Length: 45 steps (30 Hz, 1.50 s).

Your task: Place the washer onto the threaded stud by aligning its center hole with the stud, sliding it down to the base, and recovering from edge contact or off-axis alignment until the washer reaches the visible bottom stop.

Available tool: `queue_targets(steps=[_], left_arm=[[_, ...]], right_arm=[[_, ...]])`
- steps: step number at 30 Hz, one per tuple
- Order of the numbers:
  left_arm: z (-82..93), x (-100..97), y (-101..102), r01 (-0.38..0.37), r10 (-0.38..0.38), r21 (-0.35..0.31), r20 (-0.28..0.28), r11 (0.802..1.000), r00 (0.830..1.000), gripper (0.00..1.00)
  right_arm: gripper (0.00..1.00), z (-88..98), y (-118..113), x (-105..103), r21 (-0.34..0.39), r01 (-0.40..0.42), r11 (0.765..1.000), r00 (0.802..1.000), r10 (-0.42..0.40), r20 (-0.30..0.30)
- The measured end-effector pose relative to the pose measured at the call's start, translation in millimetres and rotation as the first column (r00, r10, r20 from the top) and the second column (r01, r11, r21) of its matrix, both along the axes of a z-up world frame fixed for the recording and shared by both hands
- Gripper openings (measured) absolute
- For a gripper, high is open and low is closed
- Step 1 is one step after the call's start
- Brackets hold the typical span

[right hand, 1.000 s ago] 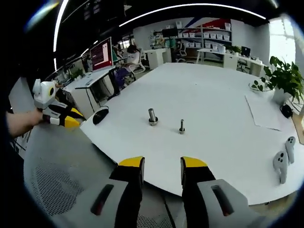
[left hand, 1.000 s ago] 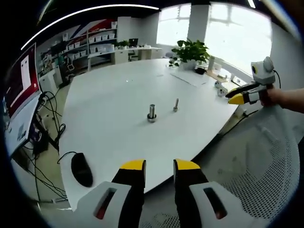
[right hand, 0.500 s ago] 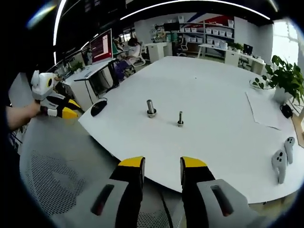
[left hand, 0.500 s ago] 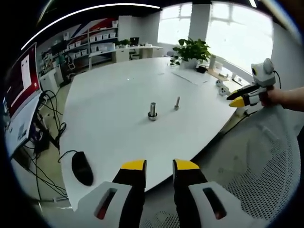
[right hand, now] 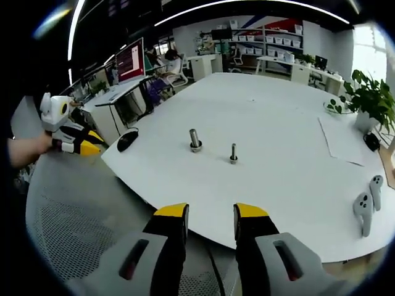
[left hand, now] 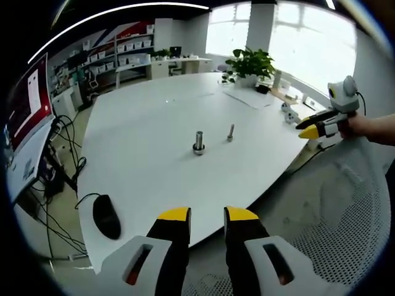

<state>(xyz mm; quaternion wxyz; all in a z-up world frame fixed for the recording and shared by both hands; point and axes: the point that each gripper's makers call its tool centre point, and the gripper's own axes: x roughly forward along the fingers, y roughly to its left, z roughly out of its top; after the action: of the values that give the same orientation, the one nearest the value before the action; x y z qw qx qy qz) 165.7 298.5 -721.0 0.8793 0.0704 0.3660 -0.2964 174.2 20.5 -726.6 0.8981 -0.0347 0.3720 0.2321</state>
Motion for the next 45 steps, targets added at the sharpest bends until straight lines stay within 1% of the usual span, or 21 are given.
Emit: queue_targets(steps=[12,16,26,29,33,45], left_arm=[[-1.5,-0.3,0.3,0.0,0.0,0.005,-0.002,1.0,1.0,0.19],[0.8,0.8,0.9,-0.009,0.009,0.001,0.006,1.0,1.0,0.19],[-0.5,-0.3,0.8,-0.001,0.001,0.012,0.007,1.0,1.0,0.19],[-0.9,0.4,1.5,-0.004,0.003,0.015,0.008,1.0,1.0,0.19],[-1.7,-0.3,1.6,-0.005,0.004,0.017,0.004,1.0,1.0,0.19],[-2.9,-0.4,2.0,-0.003,0.003,0.024,0.002,1.0,1.0,0.18]], right_arm=[[0.31,-2.0,-0.7,-0.7,-0.009,0.001,1.0,1.0,-0.001,-0.006],[0.31,-1.7,-0.4,-0.9,-0.013,-0.003,1.0,1.0,0.003,-0.003],[0.31,-2.8,-0.5,-2.4,-0.02,-0.008,1.0,1.0,0.008,-0.009],[0.31,-3.2,0.6,-2.1,-0.048,-0.031,0.998,1.0,0.031,-0.002],[0.31,-5.0,0.0,-4.1,-0.042,-0.027,0.999,1.0,0.026,-0.014],[0.31,-4.8,-1.1,-4.3,-0.045,-0.025,0.999,1.0,0.024,-0.013]])
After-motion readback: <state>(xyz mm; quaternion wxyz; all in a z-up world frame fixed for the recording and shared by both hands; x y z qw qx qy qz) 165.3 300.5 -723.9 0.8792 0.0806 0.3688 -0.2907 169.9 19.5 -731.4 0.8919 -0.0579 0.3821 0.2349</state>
